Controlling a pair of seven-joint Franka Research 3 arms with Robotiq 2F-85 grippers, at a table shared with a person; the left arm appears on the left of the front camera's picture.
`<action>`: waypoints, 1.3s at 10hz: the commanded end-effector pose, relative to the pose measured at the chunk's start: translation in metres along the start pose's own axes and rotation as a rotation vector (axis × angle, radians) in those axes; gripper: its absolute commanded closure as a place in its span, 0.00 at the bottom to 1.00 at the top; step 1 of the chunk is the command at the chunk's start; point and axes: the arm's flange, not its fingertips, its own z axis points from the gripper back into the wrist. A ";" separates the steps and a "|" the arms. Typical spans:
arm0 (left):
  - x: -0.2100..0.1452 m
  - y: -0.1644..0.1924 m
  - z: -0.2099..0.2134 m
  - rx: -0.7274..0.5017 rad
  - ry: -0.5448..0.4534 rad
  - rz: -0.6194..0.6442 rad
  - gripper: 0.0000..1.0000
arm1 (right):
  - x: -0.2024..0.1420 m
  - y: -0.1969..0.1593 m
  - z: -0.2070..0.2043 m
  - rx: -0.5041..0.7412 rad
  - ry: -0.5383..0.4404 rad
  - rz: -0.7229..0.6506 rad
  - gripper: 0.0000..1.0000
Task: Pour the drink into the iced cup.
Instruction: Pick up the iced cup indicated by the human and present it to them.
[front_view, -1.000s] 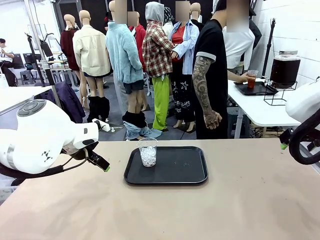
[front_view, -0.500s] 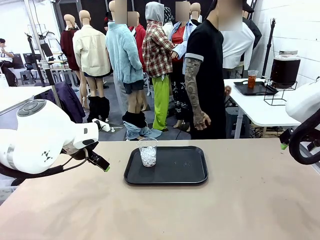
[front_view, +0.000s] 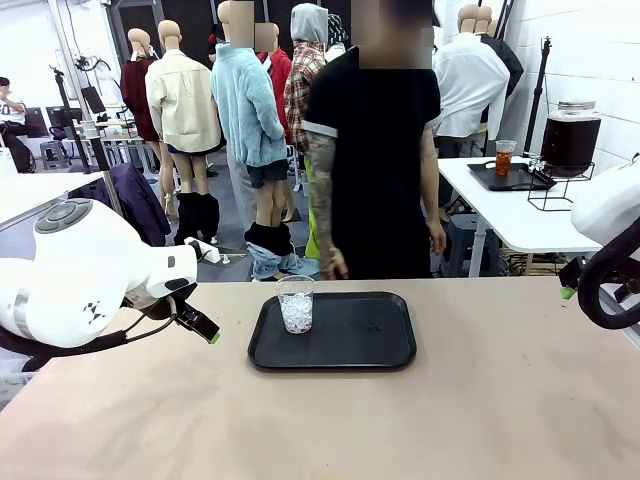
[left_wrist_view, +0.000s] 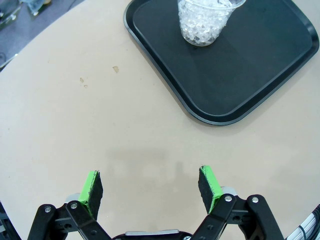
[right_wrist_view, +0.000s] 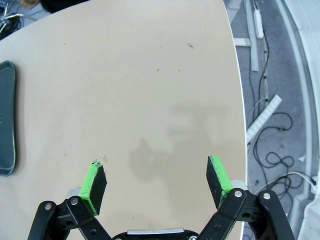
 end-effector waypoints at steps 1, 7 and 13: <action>-0.001 0.002 0.001 0.000 -0.001 0.004 0.00 | 0.001 -0.001 -0.001 -0.010 -0.003 0.003 0.00; -0.001 0.002 0.001 0.000 -0.001 0.004 0.00 | 0.001 -0.001 -0.001 -0.010 -0.003 0.003 0.00; -0.001 0.002 0.001 0.000 -0.001 0.004 0.00 | 0.001 -0.001 -0.001 -0.010 -0.003 0.003 0.00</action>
